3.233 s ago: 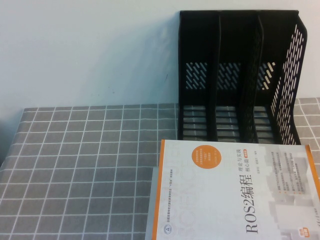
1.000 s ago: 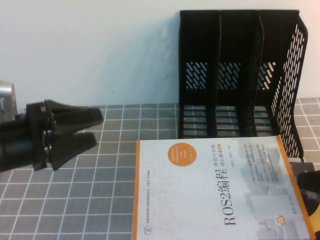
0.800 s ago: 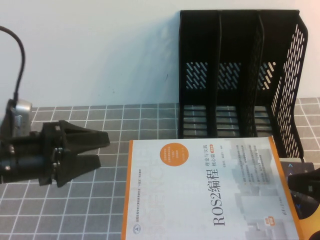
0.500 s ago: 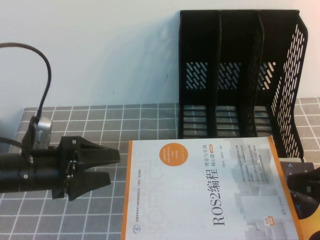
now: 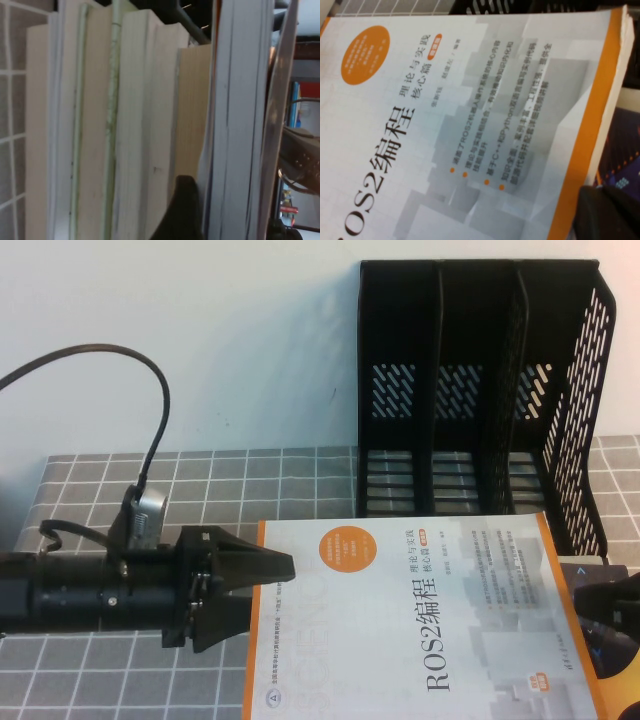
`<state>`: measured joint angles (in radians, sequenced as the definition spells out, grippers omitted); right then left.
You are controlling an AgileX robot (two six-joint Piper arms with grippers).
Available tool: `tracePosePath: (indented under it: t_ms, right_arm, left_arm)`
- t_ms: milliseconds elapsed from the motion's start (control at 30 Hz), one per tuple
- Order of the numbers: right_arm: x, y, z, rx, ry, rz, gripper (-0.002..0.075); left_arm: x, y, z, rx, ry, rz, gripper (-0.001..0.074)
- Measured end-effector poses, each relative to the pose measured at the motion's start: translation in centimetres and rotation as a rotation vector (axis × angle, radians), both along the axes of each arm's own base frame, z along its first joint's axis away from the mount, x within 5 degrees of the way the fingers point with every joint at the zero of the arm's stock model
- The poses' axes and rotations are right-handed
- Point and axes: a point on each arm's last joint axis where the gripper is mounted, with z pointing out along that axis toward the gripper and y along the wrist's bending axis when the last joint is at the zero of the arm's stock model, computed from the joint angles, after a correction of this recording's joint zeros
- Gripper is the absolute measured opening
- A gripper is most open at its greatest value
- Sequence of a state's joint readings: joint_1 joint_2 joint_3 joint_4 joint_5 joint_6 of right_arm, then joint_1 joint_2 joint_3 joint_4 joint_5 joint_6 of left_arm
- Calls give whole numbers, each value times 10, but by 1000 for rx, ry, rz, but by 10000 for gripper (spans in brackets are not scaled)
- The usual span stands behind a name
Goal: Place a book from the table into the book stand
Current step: Pick up the book with your left arm
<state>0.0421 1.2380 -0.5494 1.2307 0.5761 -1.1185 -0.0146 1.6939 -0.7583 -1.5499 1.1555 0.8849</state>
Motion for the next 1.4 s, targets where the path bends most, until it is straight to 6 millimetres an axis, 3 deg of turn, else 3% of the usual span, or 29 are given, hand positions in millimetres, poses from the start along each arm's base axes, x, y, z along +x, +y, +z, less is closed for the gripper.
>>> tracePosePath:
  t_ms: [433, 967, 1200, 1400]
  right_arm:
    - [0, 0, 0, 1, -2, 0, -3]
    - [0, 0, 0, -6, -11, 11, -3]
    - [2, 1, 4, -30, -41, 51, -3]
    - [6, 2, 37, -68, -151, 145, -3]
  left_arm:
    - [-4, -18, -4, 1, 2, -52, 547]
    - [-2, -19, -9, 7, -6, -59, 106]
    - [-2, -19, -9, -2, 9, -54, 103]
    - [0, -20, 15, -4, -11, -49, 103]
